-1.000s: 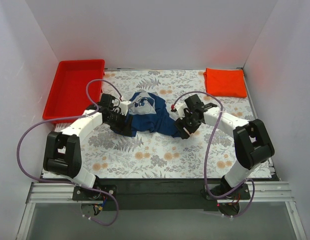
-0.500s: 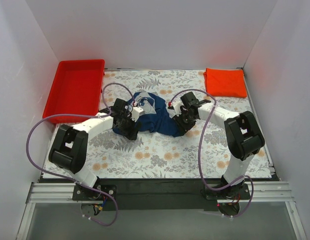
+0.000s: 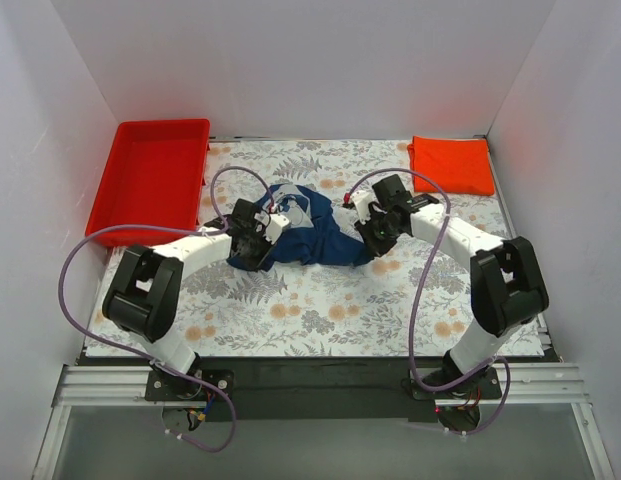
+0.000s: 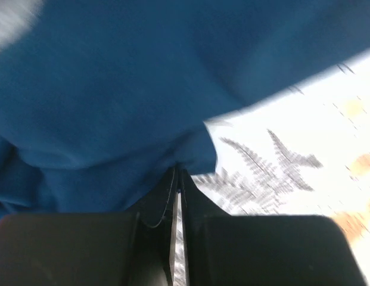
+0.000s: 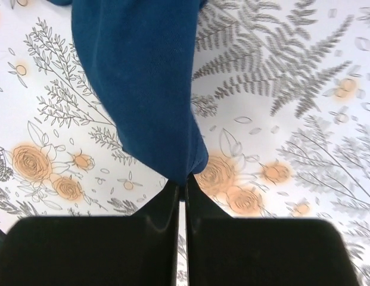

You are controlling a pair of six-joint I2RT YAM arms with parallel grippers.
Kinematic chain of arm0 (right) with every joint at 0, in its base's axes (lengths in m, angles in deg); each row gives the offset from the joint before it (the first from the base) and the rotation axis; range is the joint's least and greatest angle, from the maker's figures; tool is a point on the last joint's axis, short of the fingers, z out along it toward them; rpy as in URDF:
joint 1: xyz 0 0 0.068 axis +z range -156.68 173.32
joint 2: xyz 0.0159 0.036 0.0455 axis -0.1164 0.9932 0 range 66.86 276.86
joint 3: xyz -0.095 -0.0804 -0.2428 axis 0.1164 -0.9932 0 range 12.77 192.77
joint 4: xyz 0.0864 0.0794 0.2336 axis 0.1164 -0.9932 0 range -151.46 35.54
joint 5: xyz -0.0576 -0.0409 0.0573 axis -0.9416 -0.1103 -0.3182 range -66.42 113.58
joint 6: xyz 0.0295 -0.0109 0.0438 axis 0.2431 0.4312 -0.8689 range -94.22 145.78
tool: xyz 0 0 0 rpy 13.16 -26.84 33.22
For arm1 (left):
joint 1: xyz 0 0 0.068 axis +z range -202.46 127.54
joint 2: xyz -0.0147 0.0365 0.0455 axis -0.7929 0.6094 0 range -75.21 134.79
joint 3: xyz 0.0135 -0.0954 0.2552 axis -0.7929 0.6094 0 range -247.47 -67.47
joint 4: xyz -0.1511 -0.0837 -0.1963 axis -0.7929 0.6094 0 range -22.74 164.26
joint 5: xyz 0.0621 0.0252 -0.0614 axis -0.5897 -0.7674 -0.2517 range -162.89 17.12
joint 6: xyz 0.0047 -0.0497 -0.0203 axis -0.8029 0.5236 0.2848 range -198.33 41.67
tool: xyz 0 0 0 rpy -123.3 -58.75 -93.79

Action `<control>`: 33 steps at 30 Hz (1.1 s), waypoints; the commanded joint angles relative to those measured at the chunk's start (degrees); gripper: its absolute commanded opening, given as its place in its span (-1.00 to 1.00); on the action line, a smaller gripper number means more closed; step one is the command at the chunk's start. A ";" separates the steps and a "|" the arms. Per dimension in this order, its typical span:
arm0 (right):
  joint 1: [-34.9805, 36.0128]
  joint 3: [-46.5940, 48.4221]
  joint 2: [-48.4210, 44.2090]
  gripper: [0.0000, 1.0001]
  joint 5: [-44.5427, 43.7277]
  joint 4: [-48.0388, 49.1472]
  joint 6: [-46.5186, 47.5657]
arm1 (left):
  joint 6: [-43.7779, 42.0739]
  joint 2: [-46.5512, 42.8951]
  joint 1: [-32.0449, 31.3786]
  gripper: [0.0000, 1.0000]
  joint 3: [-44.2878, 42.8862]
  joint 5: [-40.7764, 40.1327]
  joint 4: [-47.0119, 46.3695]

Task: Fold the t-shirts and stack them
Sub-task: Flatten the tshirt out

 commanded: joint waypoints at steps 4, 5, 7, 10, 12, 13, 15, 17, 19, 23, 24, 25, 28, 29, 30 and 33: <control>-5.81 0.34 -10.21 -0.97 1.24 -5.88 5.00 | 1.58 -11.18 6.90 -1.00 -7.75 15.30 16.46; -6.52 0.61 -12.40 -0.97 1.16 -6.85 5.87 | 1.75 -12.96 8.22 -1.00 -9.61 16.66 18.92; -9.23 1.31 -15.47 -0.97 0.98 -9.66 8.33 | 1.93 -17.60 11.30 -1.00 -14.26 18.42 20.69; -12.31 2.98 -19.34 -0.97 -0.07 -12.66 12.03 | 2.63 -21.83 15.43 -1.00 -19.80 20.71 23.51; -13.81 3.77 -21.11 -0.97 -1.12 -15.12 14.83 | 4.74 -24.13 18.51 -1.00 -21.32 21.94 23.08; -15.21 4.03 -22.51 -0.97 -1.65 -15.56 15.80 | 5.44 -25.10 19.13 -1.00 -21.67 21.77 22.73; -16.19 3.34 -23.49 -0.97 -2.97 -15.92 17.83 | 6.94 -27.03 19.57 -1.00 -21.50 20.37 21.49; -16.81 1.84 -23.49 -0.97 -4.64 -15.83 20.55 | 6.94 -27.48 19.57 -1.00 -20.10 20.19 21.32; -16.81 1.05 -22.27 -0.97 -5.09 -16.00 21.78 | 7.03 -27.22 19.57 -1.00 -18.69 19.23 21.14; -16.81 -2.63 -20.24 -0.97 -6.40 -16.44 24.59 | 6.94 -28.00 20.10 -1.00 -16.49 16.76 19.91; -16.81 -3.51 -20.15 -0.97 -7.36 -16.53 25.04 | 6.77 -28.61 20.27 -1.00 -16.40 16.33 20.00; -16.81 -4.31 -20.24 -0.97 -7.72 -16.71 25.39 | 6.51 -28.88 20.45 -1.00 -16.49 15.97 20.17; -16.90 -7.56 -21.46 -0.97 -7.20 -18.80 28.20 | 5.80 -29.93 21.24 -1.00 -15.27 12.30 20.61; -16.81 -8.26 -21.82 -0.97 -6.93 -19.34 28.90 | 5.45 -29.94 21.76 -1.00 -14.82 11.41 20.87; -16.81 -9.40 -22.00 -0.97 -6.58 -20.04 30.04 | 5.01 -29.68 21.94 -1.00 -13.86 10.79 21.05; -16.81 -10.73 -21.56 -0.97 -6.32 -20.49 30.93 | 4.92 -28.71 22.12 -1.00 -12.19 8.24 20.70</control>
